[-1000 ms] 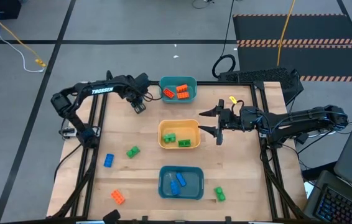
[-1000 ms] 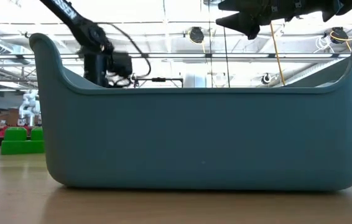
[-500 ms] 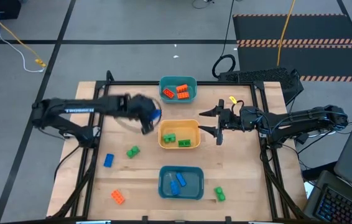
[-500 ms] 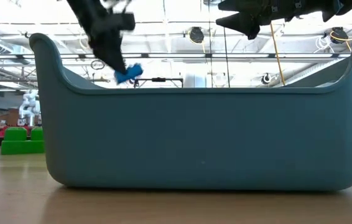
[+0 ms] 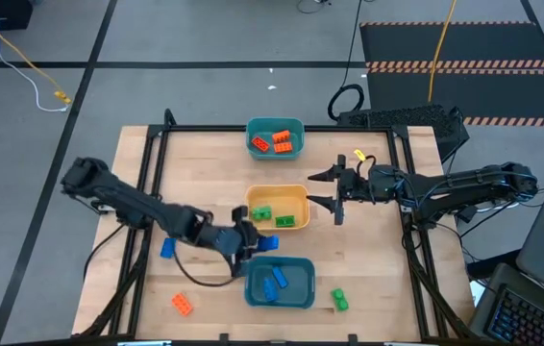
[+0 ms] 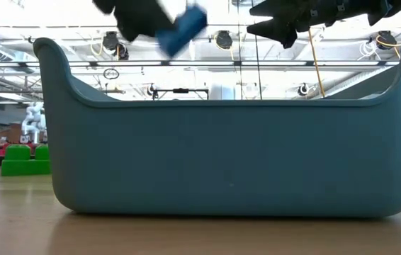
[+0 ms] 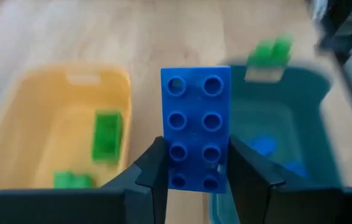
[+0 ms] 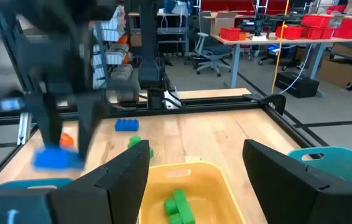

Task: Sort & place blocks by color
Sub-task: Put the blue game piece into the blue bin

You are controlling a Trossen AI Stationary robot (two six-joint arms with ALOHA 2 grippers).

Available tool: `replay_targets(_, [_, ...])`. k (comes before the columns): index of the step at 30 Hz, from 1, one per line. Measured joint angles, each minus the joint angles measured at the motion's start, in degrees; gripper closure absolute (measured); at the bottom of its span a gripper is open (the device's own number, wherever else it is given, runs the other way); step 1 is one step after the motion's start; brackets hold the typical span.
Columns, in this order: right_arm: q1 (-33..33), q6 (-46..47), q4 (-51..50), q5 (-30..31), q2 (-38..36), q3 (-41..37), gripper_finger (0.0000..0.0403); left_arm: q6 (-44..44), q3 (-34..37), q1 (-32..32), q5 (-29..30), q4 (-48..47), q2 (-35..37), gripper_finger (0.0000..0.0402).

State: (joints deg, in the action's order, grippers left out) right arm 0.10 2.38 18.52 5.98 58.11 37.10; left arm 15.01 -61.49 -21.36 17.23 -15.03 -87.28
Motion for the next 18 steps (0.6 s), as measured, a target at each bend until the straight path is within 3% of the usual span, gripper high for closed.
replay_targets(8, [0.02,1.68,-2.11,-0.14,0.00,0.02,0.0152,1.78,0.09,-1.26,0.36,0.00,-8.19,0.0275])
replay_targets(18, [0.08,2.79,-7.83,-0.29,0.00,0.00,0.0152,1.87,0.02,-2.11,-2.00,1.40,-7.27,0.0223])
